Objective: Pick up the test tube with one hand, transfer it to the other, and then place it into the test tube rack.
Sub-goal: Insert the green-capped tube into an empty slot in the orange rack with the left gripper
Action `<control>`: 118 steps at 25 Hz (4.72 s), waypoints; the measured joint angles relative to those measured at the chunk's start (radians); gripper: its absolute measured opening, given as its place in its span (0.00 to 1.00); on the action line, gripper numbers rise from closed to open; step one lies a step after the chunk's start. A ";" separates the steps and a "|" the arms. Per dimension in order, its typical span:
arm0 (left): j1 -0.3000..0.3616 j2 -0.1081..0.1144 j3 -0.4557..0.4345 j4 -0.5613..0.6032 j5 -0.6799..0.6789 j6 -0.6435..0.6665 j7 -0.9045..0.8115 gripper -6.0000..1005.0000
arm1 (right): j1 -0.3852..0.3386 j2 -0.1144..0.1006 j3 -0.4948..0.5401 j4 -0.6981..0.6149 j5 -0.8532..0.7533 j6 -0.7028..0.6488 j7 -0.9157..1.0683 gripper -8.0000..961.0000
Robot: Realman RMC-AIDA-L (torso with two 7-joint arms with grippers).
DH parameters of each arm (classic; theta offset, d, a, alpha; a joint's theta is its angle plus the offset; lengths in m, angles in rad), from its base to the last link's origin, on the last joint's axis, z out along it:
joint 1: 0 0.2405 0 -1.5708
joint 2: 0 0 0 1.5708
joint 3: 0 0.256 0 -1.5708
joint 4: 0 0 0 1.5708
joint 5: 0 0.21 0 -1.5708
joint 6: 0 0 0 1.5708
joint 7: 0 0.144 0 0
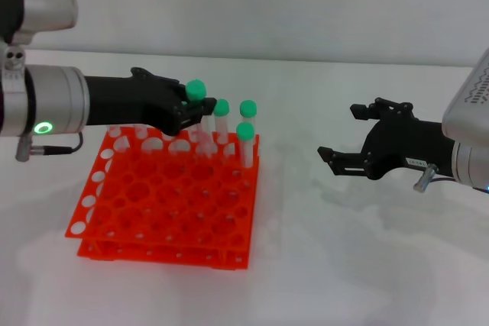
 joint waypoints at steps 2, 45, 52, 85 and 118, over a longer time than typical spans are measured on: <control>-0.013 0.000 0.000 -0.021 0.003 0.002 0.002 0.28 | 0.000 0.000 0.000 0.000 0.000 0.000 -0.001 0.90; -0.065 0.000 0.027 -0.096 0.035 0.074 0.003 0.32 | 0.002 0.000 0.011 0.014 -0.005 -0.002 -0.002 0.90; -0.080 0.000 0.026 -0.118 0.040 0.080 0.005 0.32 | 0.014 0.000 0.012 0.022 -0.005 -0.002 0.000 0.90; -0.120 0.000 0.081 -0.202 0.082 0.115 0.002 0.35 | 0.035 0.002 0.024 0.051 -0.006 -0.002 -0.003 0.90; 0.010 0.000 0.081 -0.082 0.020 0.028 -0.009 0.64 | 0.030 0.002 0.027 0.049 -0.005 -0.002 -0.002 0.89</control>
